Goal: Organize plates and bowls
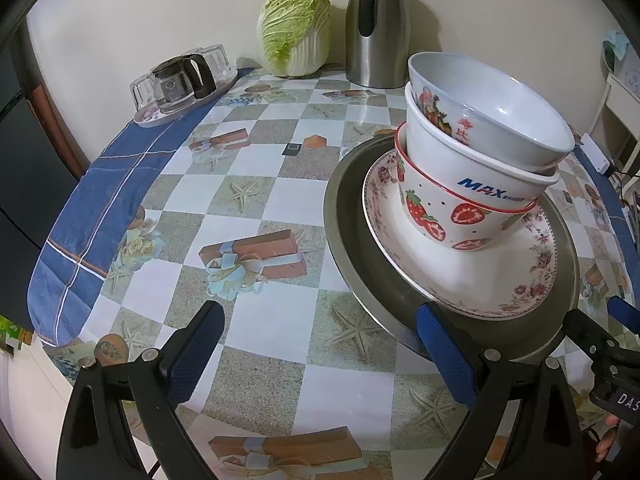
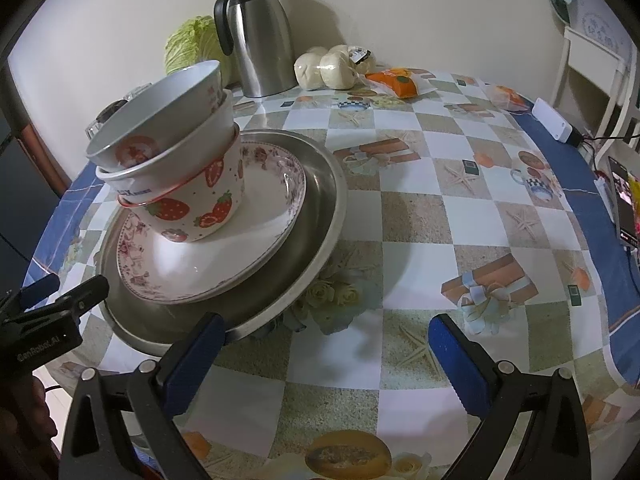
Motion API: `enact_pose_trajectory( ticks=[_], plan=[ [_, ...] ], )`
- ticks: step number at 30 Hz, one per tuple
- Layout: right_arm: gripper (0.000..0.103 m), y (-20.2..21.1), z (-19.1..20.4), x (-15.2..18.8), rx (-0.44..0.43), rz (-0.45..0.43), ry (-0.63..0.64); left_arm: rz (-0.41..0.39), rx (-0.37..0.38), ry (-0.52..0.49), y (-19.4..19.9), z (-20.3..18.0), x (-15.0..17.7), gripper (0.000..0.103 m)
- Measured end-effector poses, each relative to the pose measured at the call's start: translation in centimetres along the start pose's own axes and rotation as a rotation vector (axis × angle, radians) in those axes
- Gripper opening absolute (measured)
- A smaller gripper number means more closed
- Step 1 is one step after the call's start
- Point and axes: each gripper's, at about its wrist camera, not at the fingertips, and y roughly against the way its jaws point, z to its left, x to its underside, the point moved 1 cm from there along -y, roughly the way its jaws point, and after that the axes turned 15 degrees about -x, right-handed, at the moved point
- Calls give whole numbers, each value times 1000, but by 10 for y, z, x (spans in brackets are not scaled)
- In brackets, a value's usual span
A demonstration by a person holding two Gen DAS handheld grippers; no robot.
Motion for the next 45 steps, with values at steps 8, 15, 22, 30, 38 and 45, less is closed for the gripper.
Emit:
enact_pose_trajectory(
  ticks=[8, 15, 22, 30, 38, 45],
  plan=[
    [103, 0, -1, 0, 1, 1, -6, 2, 7, -8, 4, -1, 0, 97],
    [103, 2, 1, 0, 3, 4, 0, 3, 10, -8, 7, 0, 0, 97],
    [103, 7, 1, 1, 6, -1, 0, 0, 12, -5, 10, 3, 1, 97],
    [103, 13, 5, 0, 5, -8, 8, -4, 12, -5, 15, 5, 1, 97],
    [103, 17, 6, 0, 7, -11, 8, -5, 9, -9, 19, 5, 1, 97],
    [103, 19, 5, 0, 6, -12, 9, -8, 8, -8, 23, 5, 1, 97]
  ],
)
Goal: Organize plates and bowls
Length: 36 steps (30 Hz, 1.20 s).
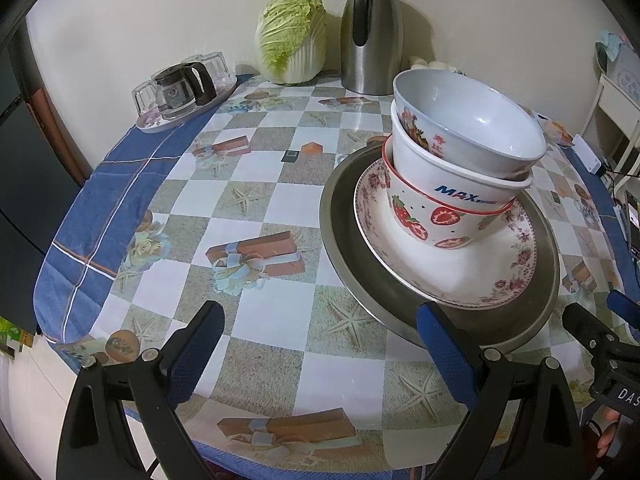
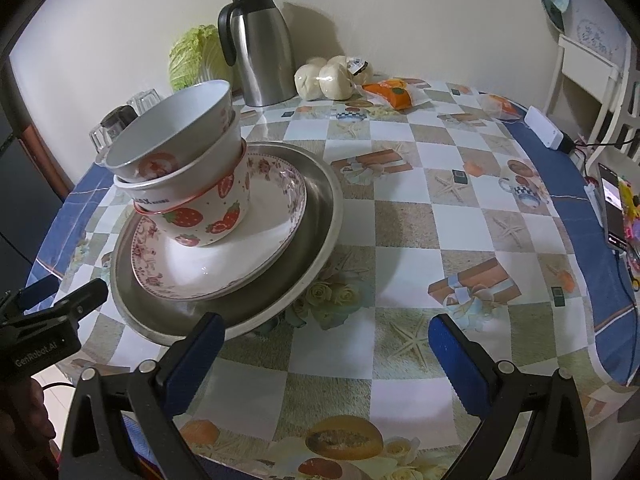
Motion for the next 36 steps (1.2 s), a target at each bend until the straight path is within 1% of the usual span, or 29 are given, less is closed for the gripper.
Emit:
enact_pose_trajectory(
  ticks=[6, 36],
  plan=[
    [103, 5, 1, -1, 0, -3, 2, -1, -1, 1, 1, 1, 0, 97],
    [103, 2, 2, 1, 3, 7, 2, -2, -2, 2, 3, 3, 2, 97]
  ],
)
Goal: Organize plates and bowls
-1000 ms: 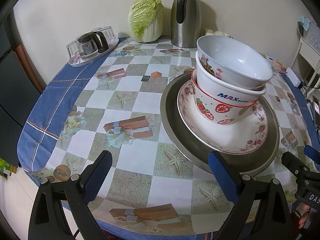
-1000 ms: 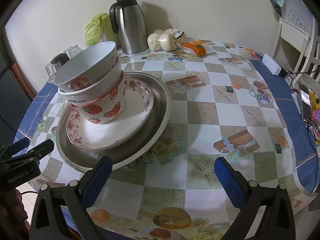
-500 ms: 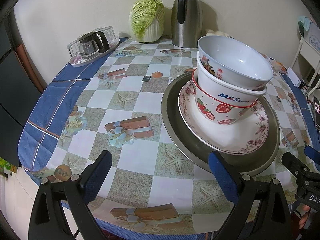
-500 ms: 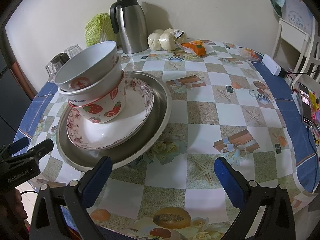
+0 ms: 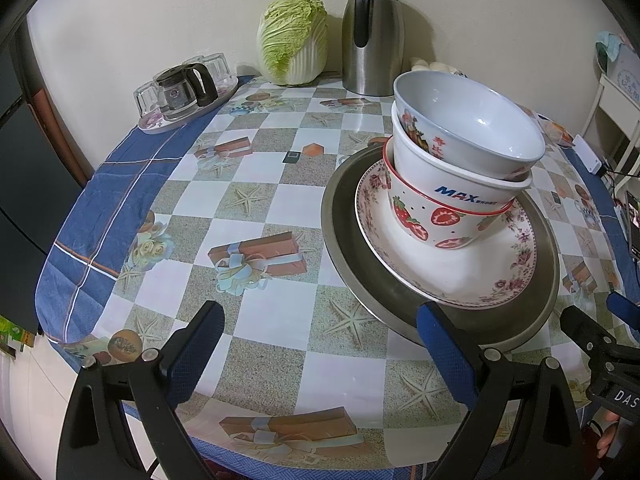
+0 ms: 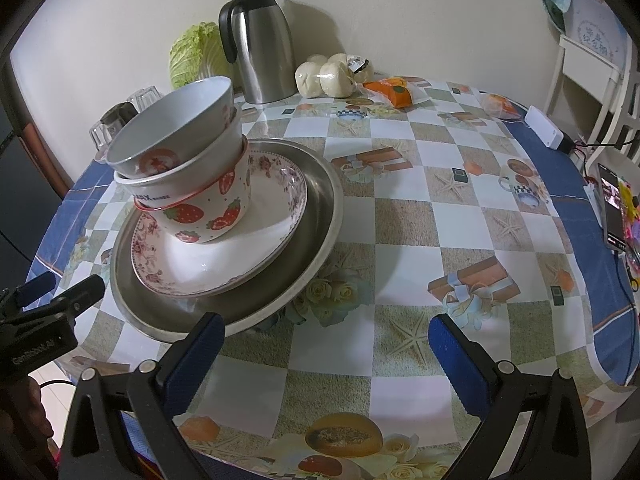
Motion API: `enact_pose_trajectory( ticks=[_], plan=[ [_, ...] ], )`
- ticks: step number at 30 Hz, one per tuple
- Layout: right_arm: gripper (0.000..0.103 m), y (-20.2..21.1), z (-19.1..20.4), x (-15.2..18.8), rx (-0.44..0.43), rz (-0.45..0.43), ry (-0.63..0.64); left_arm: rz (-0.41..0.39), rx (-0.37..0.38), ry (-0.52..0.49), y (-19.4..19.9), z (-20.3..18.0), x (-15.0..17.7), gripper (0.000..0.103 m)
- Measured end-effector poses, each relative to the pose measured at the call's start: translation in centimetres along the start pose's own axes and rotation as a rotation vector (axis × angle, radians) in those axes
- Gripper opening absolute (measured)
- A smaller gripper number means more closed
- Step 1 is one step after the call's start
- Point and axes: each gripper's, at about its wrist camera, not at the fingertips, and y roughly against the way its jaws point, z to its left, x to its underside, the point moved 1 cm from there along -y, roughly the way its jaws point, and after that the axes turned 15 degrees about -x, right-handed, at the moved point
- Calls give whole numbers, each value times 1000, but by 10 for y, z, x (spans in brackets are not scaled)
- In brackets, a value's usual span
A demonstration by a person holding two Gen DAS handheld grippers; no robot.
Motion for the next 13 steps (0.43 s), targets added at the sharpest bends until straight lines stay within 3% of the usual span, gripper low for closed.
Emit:
enact_pose_trajectory(
  ticks=[13],
  plan=[
    [103, -2, 0, 1, 1, 5, -1, -32, -5, 18, 3, 1, 0, 97]
  ],
)
